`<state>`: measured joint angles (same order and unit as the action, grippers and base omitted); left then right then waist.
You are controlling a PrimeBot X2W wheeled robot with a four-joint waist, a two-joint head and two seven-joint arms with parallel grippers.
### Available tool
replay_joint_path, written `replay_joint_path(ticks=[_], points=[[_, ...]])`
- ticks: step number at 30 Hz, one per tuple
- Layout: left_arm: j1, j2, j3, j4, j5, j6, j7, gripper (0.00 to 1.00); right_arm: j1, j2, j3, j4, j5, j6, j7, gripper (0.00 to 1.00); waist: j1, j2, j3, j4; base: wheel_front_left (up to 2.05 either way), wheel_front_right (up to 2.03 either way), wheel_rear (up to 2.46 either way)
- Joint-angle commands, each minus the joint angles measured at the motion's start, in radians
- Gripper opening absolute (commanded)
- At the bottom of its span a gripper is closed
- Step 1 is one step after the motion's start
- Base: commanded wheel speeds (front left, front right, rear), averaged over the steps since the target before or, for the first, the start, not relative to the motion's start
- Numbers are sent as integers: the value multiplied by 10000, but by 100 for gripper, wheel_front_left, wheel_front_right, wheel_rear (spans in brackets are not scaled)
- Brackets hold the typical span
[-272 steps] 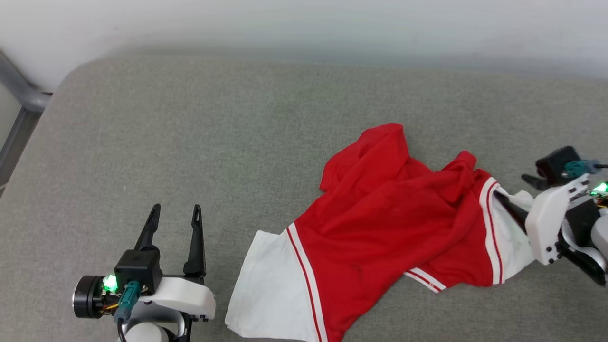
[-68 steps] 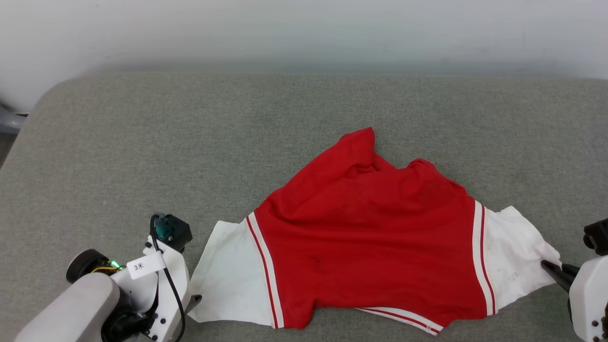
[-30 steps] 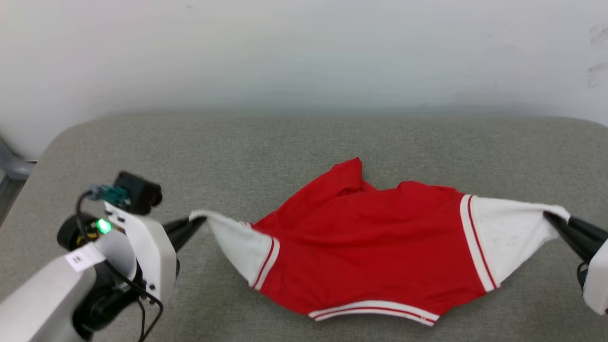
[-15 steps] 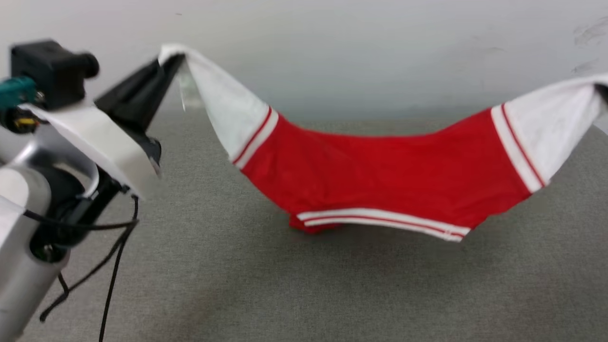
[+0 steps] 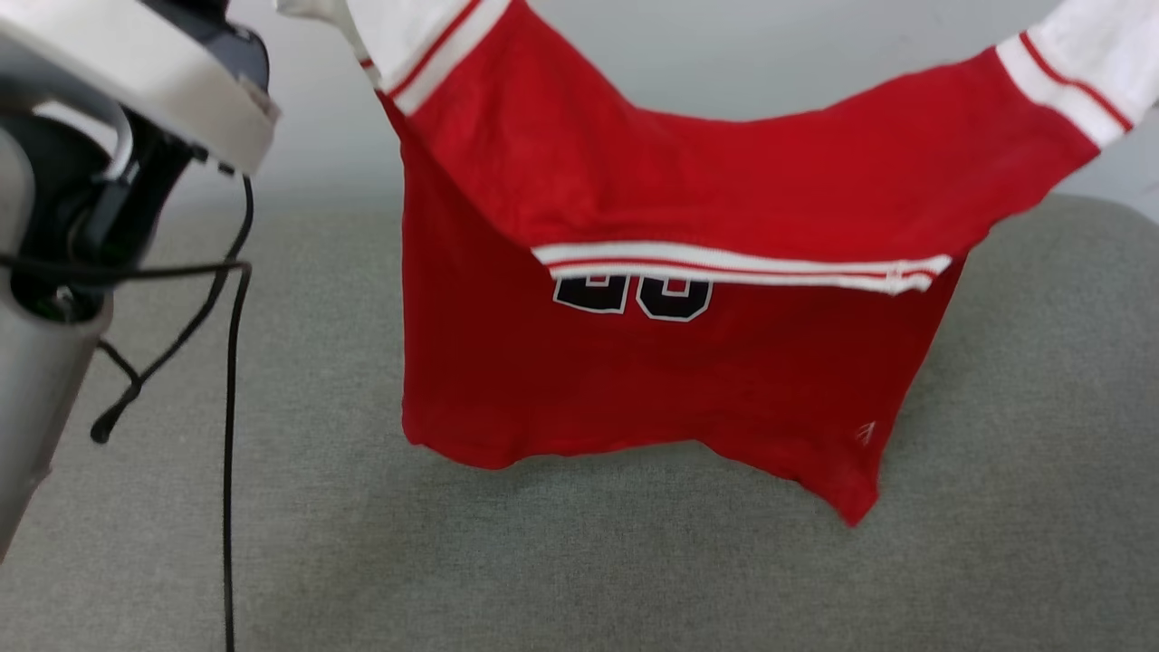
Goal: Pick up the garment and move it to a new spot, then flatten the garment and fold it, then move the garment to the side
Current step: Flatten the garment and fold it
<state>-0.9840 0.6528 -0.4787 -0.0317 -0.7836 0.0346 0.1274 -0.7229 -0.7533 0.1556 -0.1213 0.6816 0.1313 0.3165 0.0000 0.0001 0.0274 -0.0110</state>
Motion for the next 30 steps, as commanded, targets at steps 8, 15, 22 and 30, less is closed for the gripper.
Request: replay_joint_path(ticks=[8,15,22,30], points=[[-1886,-713,-7,1401,364,-288,-421,0,-2472,311,812,1299,-781,-13,-44,0,0,-1,1654,-81,0,0,0],[-3896,-1238,-1,2962,868,-499,-836,0,-4830,784,1378,2897,-1636,-13,-397,0,0,-1,3056,-150,0,0,0],[-5523,-1763,96,4720,1132,-689,-1625,0,-6978,1433,1820,4695,-2509,-13,-1234,0,0,-1,3938,-142,0,0,0],[-5665,-1877,-143,6169,1289,-1112,-2338,0,-7528,1974,2376,6243,-2606,-13,-2089,0,0,-1,4422,-78,0,0,0]])
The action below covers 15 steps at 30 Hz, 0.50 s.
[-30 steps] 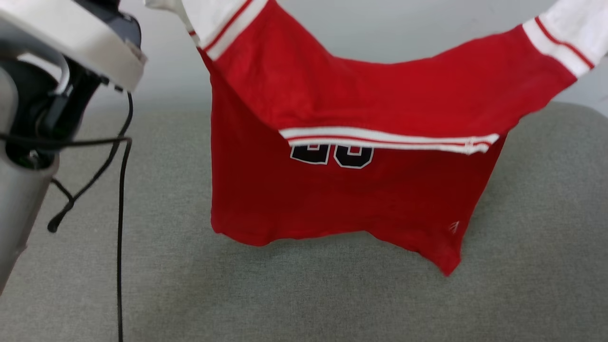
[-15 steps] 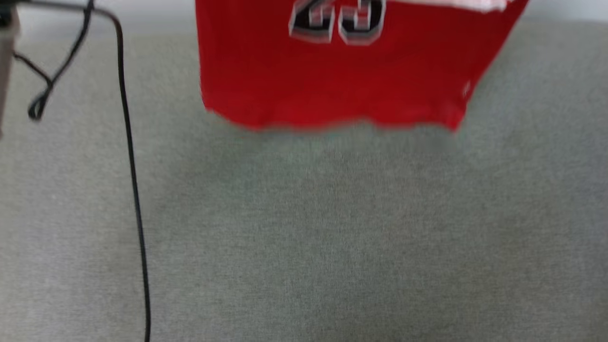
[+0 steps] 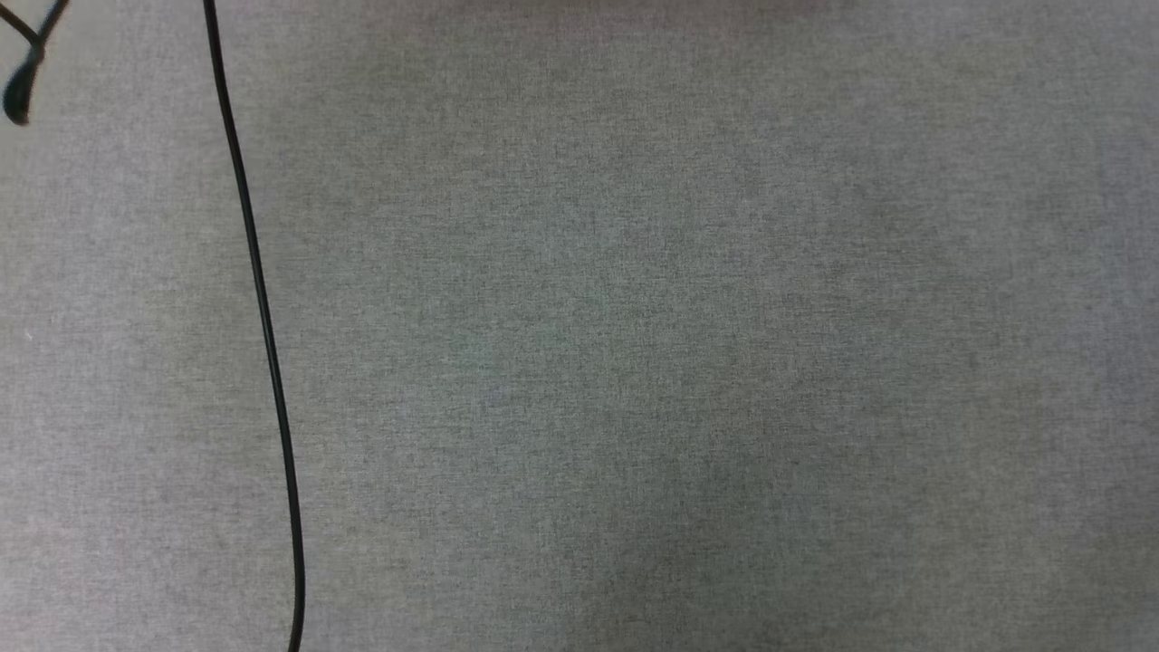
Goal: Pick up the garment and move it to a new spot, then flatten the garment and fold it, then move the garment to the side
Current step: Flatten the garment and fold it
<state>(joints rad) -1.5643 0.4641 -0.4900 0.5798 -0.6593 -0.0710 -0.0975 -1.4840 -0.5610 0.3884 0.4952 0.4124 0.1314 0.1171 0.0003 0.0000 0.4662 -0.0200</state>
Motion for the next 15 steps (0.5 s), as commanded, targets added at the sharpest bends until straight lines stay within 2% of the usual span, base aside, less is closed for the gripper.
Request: replay_joint_path(ticks=[1,3,7,15], points=[[269,3,-44,162,8,-90,-194,0,219,103,98,220,153,-15,-213,0,-3,0,47,7,0,0,0],[1000,86,-99,416,-177,-233,-578,0,902,361,274,644,400,-15,-781,0,-3,0,-29,-53,0,0,0],[1816,225,-57,319,-335,-242,-890,0,1621,500,427,791,589,-15,-1256,0,-3,0,-185,-112,0,0,0],[4885,670,38,-824,-698,295,-1294,0,4233,396,852,385,1108,-15,-2064,0,-3,0,-991,-164,0,0,0]])
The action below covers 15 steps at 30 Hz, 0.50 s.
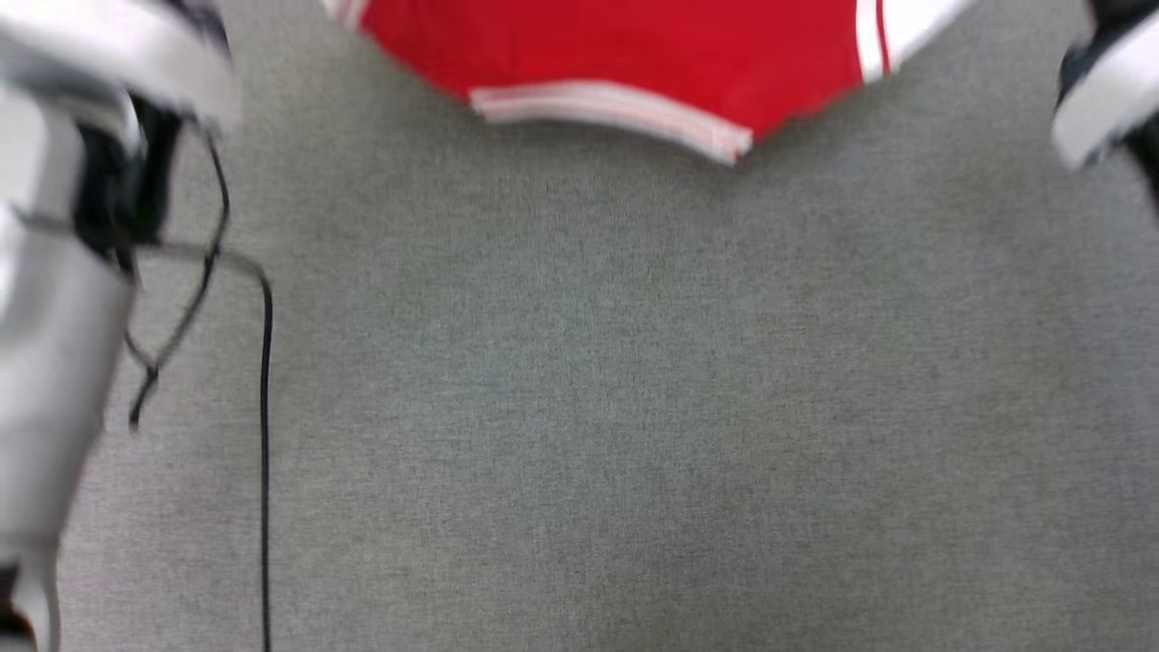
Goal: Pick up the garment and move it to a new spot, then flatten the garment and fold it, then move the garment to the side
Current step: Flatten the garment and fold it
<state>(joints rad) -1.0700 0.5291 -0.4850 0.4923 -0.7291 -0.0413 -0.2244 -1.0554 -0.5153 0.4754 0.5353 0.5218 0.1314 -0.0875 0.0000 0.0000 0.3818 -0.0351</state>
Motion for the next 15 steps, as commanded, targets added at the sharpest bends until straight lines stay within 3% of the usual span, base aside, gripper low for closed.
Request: replay_joint_path(ticks=[1,7,15], points=[[387,66,46,-142,-99,134,-58,0,329,-88,52,-125,67,-15,-41,0,0,0,-276,-21,0,0,0],[3248,440,153,-1254,-478,894,-150,0,2807,-308,90,-830,270,-15,-244,0,0,0,-1170,-23,0,0,0],[6653,854,176,-2251,-1114,1659,-61,0,5940,-332,-604,-1570,448,-15,-214,0,0,0,-2281,-11,0,0,0]])
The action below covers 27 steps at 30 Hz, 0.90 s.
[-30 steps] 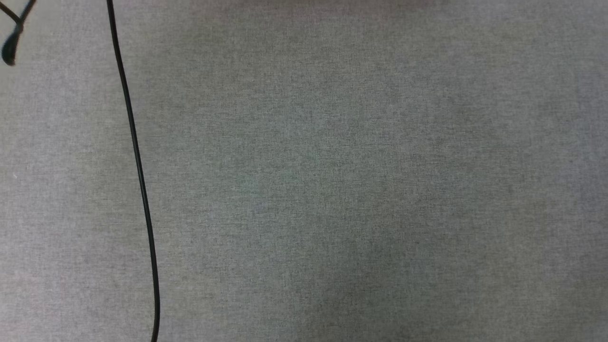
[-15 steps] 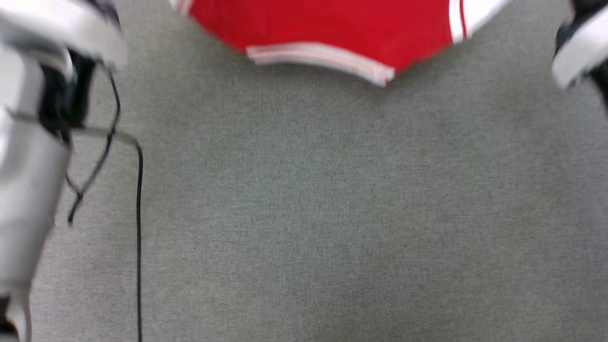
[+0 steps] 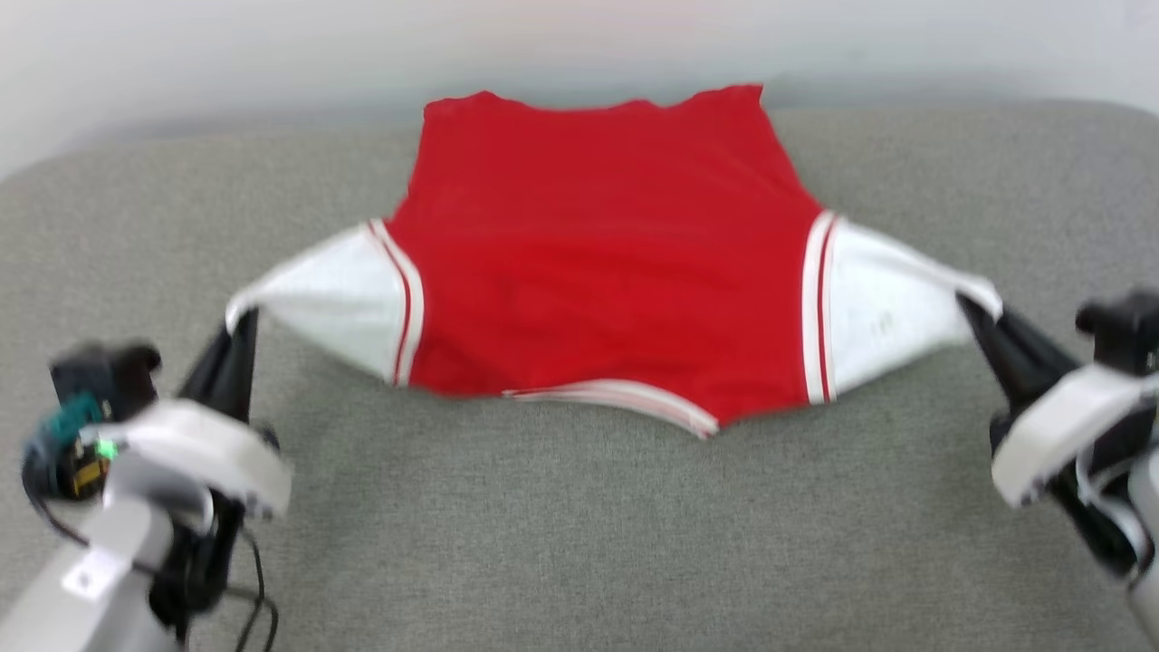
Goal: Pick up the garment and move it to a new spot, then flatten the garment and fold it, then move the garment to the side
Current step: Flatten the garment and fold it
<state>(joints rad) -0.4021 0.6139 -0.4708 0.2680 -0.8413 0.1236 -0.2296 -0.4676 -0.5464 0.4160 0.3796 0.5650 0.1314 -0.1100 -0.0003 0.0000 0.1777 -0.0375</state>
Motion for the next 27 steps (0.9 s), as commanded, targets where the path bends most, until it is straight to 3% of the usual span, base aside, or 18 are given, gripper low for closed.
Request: replay_joint_path(ticks=[1,16,20,27], points=[[325,65,19,-93,-41,95,0,0,387,-29,-119,-66,-24,-15,-11,0,3,0,-368,18,0,0,0],[4338,395,191,-888,-1034,1066,-57,0,5345,516,-2040,-1014,-345,-16,570,0,3,0,-1611,356,0,0,0],[4963,270,114,-946,-1142,1185,-86,0,6855,819,-2648,-1283,-505,-16,921,0,3,0,-1728,596,0,0,0],[4886,82,-111,-932,-1044,1111,-86,0,7485,1161,-3172,-1638,-831,-16,1265,0,3,0,-1753,671,0,0,0]])
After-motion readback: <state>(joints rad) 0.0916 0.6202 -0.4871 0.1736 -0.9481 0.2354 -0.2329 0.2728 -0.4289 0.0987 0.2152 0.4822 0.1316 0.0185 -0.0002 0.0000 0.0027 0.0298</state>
